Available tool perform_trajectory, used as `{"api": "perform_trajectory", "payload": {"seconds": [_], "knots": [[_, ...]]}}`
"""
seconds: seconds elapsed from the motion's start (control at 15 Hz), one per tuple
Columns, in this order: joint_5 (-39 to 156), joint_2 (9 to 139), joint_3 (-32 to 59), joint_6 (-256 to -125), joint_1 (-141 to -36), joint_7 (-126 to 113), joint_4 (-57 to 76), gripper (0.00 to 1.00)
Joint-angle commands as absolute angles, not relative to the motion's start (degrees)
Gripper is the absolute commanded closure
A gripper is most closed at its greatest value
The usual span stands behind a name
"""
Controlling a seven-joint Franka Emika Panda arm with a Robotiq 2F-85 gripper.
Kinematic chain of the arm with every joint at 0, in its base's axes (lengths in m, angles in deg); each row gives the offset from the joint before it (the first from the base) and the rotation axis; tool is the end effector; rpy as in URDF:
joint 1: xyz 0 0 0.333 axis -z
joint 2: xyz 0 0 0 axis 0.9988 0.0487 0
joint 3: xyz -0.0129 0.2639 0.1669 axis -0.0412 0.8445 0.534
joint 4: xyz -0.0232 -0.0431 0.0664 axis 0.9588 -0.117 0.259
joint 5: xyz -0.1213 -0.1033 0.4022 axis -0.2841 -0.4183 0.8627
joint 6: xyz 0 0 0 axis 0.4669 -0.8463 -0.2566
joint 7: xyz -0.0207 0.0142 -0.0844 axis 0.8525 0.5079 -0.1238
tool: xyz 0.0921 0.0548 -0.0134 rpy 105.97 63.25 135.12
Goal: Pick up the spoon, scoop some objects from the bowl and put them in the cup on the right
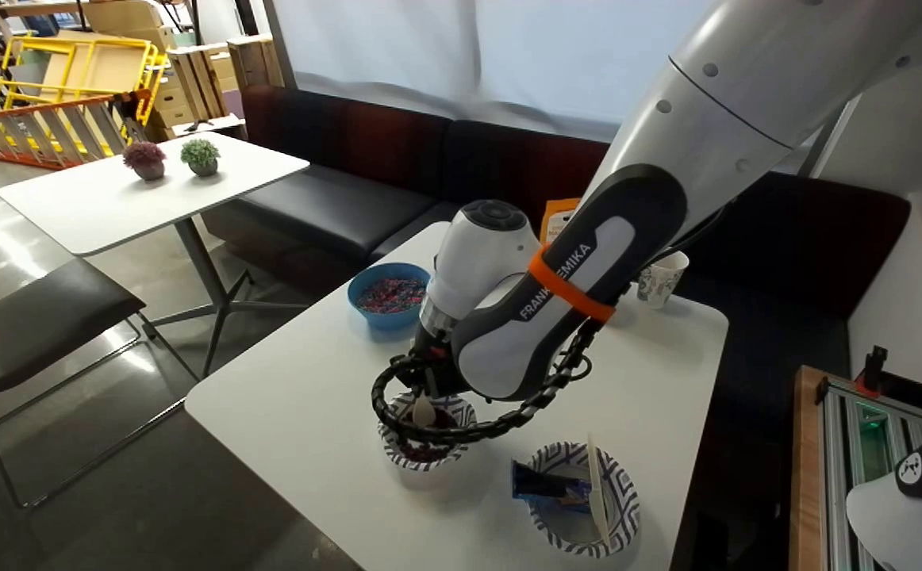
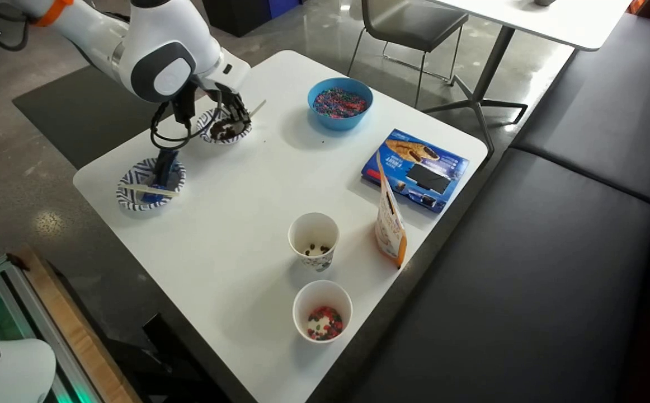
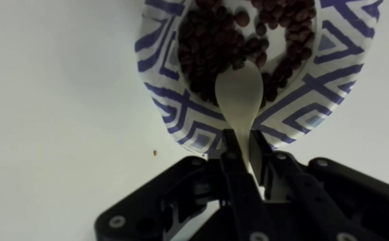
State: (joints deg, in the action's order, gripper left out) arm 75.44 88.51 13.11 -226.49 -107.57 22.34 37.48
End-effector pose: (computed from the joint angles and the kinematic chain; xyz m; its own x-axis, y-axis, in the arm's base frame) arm 0.6055 0.1514 0.1536 0.8272 -0.5121 0.2313 -0.4608 -0.8538 -0.2424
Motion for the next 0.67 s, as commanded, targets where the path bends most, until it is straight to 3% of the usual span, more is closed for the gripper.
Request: {"api": "perform_trajectory", "payload": {"seconds": [0.0,0.6], "knots": [[73.2,87.8,9.1,-225.9,-109.6,24.4,39.6,0.96],[69.7,87.1,-0.8,-226.3,-114.5,30.7,41.8,0.96]]}}
